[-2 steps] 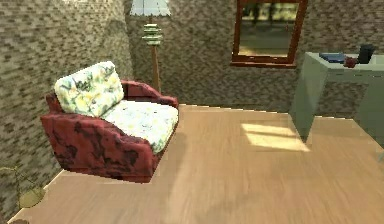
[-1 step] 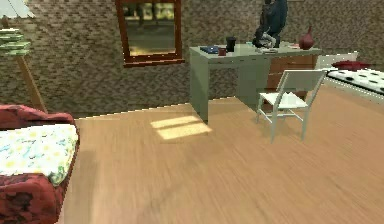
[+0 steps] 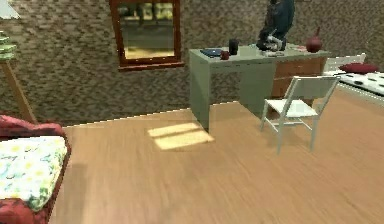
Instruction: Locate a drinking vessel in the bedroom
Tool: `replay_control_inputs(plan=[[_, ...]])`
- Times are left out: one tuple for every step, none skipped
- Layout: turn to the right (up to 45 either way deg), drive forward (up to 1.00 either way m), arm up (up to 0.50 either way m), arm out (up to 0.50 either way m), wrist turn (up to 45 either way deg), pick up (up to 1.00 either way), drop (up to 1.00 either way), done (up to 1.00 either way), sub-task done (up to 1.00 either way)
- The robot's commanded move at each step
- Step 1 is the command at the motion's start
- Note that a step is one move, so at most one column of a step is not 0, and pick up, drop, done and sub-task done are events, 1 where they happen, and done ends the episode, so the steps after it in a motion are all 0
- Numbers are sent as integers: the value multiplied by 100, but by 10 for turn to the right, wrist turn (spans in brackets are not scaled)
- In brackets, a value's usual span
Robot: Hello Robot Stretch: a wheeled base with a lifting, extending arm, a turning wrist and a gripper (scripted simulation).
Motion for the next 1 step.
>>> replay_control_inputs(plan=[[60, 0, 0, 0, 0, 0, 0, 0, 0]])
